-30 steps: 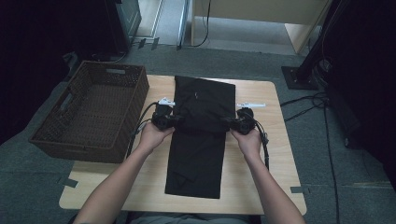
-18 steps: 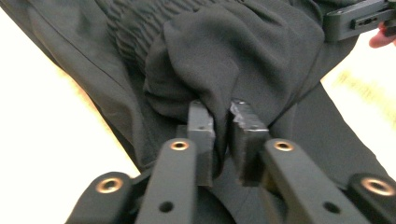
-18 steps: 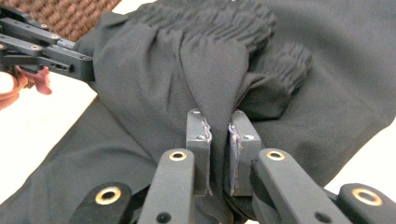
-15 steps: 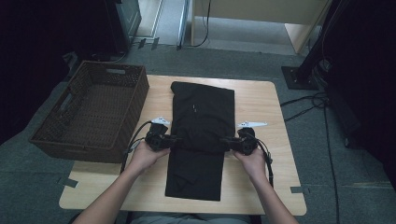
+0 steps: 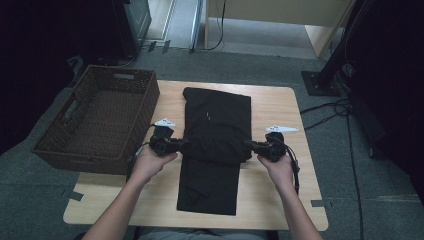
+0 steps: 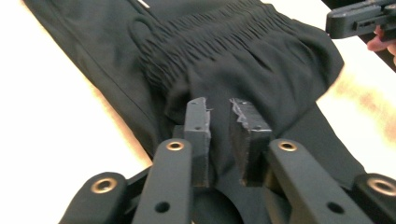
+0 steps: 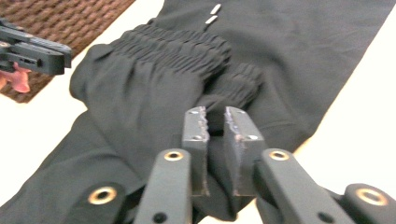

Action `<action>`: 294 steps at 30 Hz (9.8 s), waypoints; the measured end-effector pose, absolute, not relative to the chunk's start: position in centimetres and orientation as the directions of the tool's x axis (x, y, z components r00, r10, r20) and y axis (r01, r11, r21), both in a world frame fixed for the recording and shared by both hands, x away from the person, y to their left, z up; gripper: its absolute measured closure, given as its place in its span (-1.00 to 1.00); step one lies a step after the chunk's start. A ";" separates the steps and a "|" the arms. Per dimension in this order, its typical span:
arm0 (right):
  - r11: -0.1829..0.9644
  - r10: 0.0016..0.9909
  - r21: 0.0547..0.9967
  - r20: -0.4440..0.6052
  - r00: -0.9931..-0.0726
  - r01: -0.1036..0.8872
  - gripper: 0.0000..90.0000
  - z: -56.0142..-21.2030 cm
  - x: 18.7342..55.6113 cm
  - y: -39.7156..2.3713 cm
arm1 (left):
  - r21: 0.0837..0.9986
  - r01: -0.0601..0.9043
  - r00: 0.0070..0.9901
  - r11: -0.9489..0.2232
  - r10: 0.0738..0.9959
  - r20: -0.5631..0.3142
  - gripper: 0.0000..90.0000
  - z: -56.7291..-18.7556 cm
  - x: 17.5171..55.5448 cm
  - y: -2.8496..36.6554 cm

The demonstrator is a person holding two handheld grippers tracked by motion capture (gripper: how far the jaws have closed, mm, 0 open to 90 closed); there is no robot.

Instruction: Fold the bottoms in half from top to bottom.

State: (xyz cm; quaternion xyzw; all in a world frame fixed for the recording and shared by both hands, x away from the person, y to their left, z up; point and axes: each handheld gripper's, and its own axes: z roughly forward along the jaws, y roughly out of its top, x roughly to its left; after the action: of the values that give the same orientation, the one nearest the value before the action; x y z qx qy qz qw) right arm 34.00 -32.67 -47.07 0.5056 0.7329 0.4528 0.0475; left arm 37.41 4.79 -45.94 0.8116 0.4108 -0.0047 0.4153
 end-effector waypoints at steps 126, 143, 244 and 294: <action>0.234 0.841 0.695 0.206 -0.500 0.679 0.52 -50.8 37.6 -28.0 | 0.642 0.610 0.727 -0.465 0.651 -0.218 0.43 -50.0 41.9 0.7; 0.267 0.818 0.736 0.169 -0.550 0.622 0.51 -51.6 35.0 -28.1 | 0.668 0.624 0.701 -0.406 0.668 -0.250 0.57 -50.9 37.9 1.2; 0.128 0.886 0.667 0.255 -0.387 0.734 0.08 -51.0 45.8 -30.4 | 0.577 0.717 0.621 -0.392 0.736 -0.271 0.13 -49.9 48.6 1.9; 0.194 0.796 0.816 0.194 -0.573 0.545 0.82 -41.2 38.7 -29.8 | 0.790 0.487 0.766 -0.373 0.617 -0.181 0.84 -41.5 40.7 3.5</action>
State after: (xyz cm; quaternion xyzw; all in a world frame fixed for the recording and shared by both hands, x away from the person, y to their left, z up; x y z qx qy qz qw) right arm 38.66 -29.80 -41.18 0.4411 0.7601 0.4568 0.1378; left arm 40.65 3.48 -41.50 0.8255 0.3341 0.0723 0.4491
